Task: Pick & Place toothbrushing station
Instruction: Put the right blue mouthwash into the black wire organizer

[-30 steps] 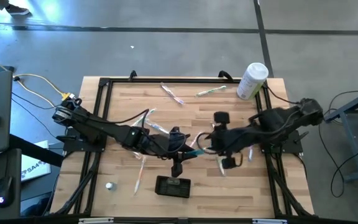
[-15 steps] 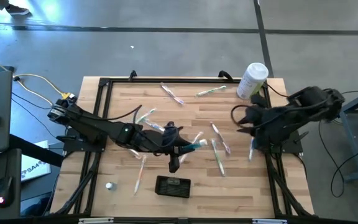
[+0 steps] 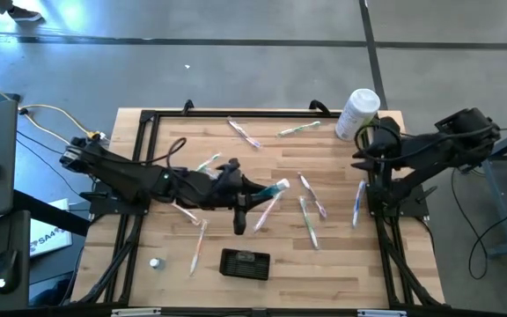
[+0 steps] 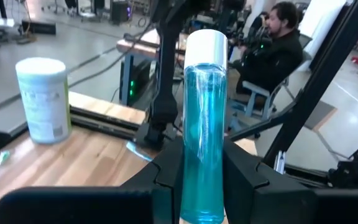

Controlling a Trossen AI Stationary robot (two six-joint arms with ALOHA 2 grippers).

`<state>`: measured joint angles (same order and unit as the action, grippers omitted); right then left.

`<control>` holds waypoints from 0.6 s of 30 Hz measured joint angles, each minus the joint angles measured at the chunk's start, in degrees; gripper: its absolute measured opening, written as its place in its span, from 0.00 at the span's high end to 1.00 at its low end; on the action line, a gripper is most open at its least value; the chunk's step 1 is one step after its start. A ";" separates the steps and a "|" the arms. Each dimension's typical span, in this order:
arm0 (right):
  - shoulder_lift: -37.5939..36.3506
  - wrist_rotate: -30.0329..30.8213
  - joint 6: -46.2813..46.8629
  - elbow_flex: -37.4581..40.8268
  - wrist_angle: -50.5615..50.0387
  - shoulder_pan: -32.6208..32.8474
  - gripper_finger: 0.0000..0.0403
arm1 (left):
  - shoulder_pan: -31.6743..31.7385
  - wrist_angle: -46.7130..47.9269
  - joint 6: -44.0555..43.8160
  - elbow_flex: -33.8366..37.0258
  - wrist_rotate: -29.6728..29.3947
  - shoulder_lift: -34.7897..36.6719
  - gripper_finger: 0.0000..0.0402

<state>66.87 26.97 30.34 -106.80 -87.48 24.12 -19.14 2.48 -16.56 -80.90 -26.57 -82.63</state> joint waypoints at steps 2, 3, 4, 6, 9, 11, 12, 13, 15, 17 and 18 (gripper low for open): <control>0.04 0.99 0.10 0.00 1.18 -0.02 0.75 | 0.00 -0.14 0.77 0.00 -0.02 0.94 0.83; 0.17 0.99 0.04 0.00 2.15 -0.02 0.75 | 0.00 -0.15 1.22 0.00 -0.02 1.38 0.83; 0.48 0.96 -0.43 0.02 3.42 -0.02 0.75 | 0.01 -0.16 1.86 0.00 -0.03 1.76 0.83; 1.81 0.80 -2.13 0.02 7.18 0.00 0.74 | 0.00 -1.05 3.38 -0.04 -0.06 2.03 0.83; 3.92 -0.54 -6.77 0.03 13.98 -0.24 0.70 | 0.01 -2.78 7.37 -0.07 0.04 2.14 0.83; 5.91 -0.83 -11.05 0.04 19.49 -0.96 0.67 | 0.00 -4.54 9.18 -0.07 0.07 2.19 0.83; 6.67 -1.41 -13.15 0.04 22.17 -1.32 0.64 | 0.00 -5.43 10.17 -0.07 0.07 2.21 0.83; 7.20 -2.17 -15.22 0.10 24.56 -1.64 0.61 | 0.00 -6.36 11.27 -0.07 0.11 2.21 0.83; 8.37 -2.43 -18.88 0.11 29.63 -2.18 0.55 | 0.00 -8.29 13.35 -0.07 0.17 2.21 0.83; 9.08 -2.38 -21.96 0.07 34.65 -2.72 0.48 | 0.00 -10.29 14.63 -0.07 0.20 2.38 0.83; 9.49 -2.40 -23.44 0.07 36.95 -3.03 0.45 | 0.01 -11.62 14.90 -0.07 0.30 2.45 0.83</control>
<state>76.36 24.58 6.89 -106.74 -50.53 21.09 -19.12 -9.14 -1.66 -80.97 -26.27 -80.18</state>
